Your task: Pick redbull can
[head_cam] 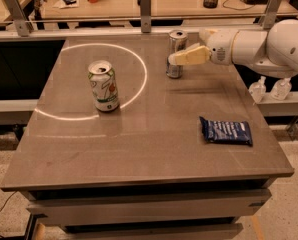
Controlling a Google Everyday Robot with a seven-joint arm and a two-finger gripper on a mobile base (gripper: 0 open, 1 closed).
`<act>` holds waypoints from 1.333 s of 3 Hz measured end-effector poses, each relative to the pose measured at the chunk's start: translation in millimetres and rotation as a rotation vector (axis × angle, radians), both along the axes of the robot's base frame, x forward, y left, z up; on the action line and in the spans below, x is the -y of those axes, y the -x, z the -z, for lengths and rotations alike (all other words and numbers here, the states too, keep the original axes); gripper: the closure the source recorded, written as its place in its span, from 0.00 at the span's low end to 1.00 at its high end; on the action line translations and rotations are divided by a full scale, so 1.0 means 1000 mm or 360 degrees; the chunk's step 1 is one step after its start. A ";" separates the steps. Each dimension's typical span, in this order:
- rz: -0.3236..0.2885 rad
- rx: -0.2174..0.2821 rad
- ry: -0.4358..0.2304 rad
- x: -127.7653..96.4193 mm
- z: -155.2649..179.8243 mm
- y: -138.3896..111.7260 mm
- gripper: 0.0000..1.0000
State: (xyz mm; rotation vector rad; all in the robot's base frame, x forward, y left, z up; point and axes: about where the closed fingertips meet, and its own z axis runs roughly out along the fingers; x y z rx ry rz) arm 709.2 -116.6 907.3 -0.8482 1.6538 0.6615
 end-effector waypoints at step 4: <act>-0.0173 0.0030 -0.0049 -0.049 0.006 -0.006 0.00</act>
Offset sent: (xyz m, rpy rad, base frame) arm -0.0139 0.0381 0.0075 0.0358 -0.0374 0.1115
